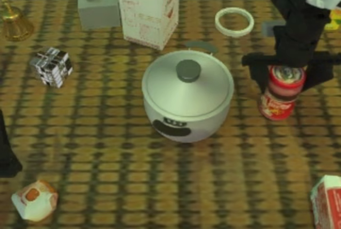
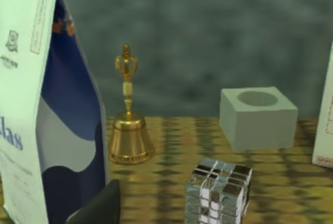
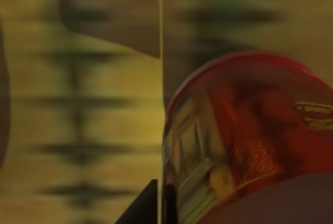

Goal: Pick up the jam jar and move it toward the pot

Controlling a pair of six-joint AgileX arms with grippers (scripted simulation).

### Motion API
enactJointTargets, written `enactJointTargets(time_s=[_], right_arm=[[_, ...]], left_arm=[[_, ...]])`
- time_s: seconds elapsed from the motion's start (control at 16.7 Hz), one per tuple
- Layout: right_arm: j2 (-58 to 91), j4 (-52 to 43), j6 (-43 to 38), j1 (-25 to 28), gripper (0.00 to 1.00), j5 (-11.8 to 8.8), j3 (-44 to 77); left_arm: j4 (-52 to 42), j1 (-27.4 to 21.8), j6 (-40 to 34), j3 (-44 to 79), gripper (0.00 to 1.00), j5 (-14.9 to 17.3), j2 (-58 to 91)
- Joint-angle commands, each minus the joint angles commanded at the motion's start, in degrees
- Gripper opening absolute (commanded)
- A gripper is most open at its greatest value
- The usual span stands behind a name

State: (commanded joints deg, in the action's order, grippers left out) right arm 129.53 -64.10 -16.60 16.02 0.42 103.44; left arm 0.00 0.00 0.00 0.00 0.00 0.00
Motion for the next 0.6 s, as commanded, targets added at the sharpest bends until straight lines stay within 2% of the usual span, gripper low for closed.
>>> enactJointTargets(time_s=[0.24,0.6], right_arm=[[0.0,0.0,0.0,0.0,0.98,0.0,0.0],[0.0,0.0,0.0,0.0,1.00,0.0,0.0]], left_arm=[[0.0,0.0,0.0,0.0,1.00,0.0,0.0],[0.0,0.0,0.0,0.0,1.00,0.0,0.0]])
